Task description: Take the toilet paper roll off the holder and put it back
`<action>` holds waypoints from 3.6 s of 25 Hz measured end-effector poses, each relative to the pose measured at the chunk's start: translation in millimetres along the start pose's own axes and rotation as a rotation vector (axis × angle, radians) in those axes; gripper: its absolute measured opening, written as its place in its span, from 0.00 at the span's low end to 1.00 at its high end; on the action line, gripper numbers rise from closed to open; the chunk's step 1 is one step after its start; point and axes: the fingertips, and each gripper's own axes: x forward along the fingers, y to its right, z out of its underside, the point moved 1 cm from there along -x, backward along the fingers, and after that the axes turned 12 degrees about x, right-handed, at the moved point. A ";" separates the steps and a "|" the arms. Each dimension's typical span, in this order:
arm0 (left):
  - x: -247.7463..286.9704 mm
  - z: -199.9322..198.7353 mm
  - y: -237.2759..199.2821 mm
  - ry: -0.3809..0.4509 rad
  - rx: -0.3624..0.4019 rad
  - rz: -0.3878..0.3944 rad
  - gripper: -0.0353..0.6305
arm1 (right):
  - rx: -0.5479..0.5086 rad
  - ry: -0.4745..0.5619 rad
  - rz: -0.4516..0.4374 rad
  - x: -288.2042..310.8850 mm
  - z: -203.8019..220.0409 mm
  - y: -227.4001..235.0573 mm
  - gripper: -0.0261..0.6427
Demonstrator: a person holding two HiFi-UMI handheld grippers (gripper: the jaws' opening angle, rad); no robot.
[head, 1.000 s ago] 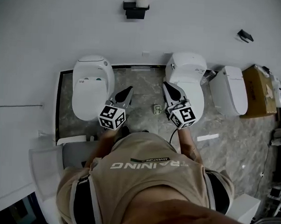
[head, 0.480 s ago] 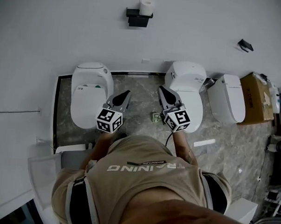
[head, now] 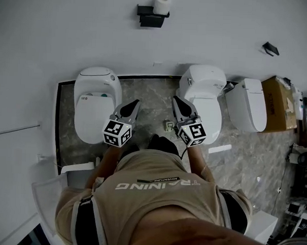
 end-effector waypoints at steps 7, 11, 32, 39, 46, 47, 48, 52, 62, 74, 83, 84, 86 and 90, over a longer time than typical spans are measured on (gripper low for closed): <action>48.1 -8.4 -7.0 -0.017 -0.026 0.019 0.05 | -0.027 0.001 -0.050 39.5 -7.0 28.5 0.06; 89.7 -20.7 0.9 -0.014 -0.009 0.017 0.05 | 0.003 -0.004 -0.069 46.9 -11.1 65.7 0.06; 198.4 -29.6 -82.2 -0.073 -0.015 -0.064 0.05 | 0.059 -0.132 -0.212 176.6 6.3 135.8 0.06; 240.3 -67.5 -141.8 0.025 0.030 0.047 0.05 | -0.012 -0.092 -0.141 232.9 -32.6 139.2 0.06; 269.8 -77.3 -197.6 0.067 0.045 0.100 0.05 | -0.038 -0.077 -0.075 275.6 -53.0 149.1 0.06; 272.5 -77.3 -204.1 0.068 0.035 0.097 0.05 | -0.039 -0.087 -0.067 278.4 -53.0 150.2 0.06; 274.7 -78.3 -208.1 0.071 0.021 0.096 0.05 | -0.040 -0.098 -0.062 279.3 -52.8 152.2 0.06; 284.8 -79.2 -213.9 0.076 -0.020 0.098 0.05 | -0.025 -0.116 -0.065 285.9 -57.3 166.4 0.06; 325.4 -97.6 -244.9 0.037 0.006 0.005 0.05 | -0.027 -0.033 -0.188 336.8 -100.5 198.3 0.06; 350.4 -127.3 -272.5 0.029 -0.044 -0.149 0.05 | 0.060 -0.022 -0.281 379.7 -136.5 247.5 0.06; 354.4 -131.7 -278.0 0.035 -0.022 -0.115 0.05 | -0.022 -0.015 -0.276 388.2 -146.6 248.7 0.06; 352.5 -134.1 -278.1 0.042 -0.014 -0.107 0.05 | -0.034 -0.016 -0.278 387.6 -148.3 245.3 0.06; 350.4 -135.1 -279.2 0.050 -0.006 -0.099 0.05 | -0.042 -0.023 -0.299 387.4 -149.8 238.6 0.06; 347.9 -134.0 -279.1 0.066 -0.018 -0.072 0.05 | -0.008 -0.035 -0.307 395.3 -154.4 231.5 0.53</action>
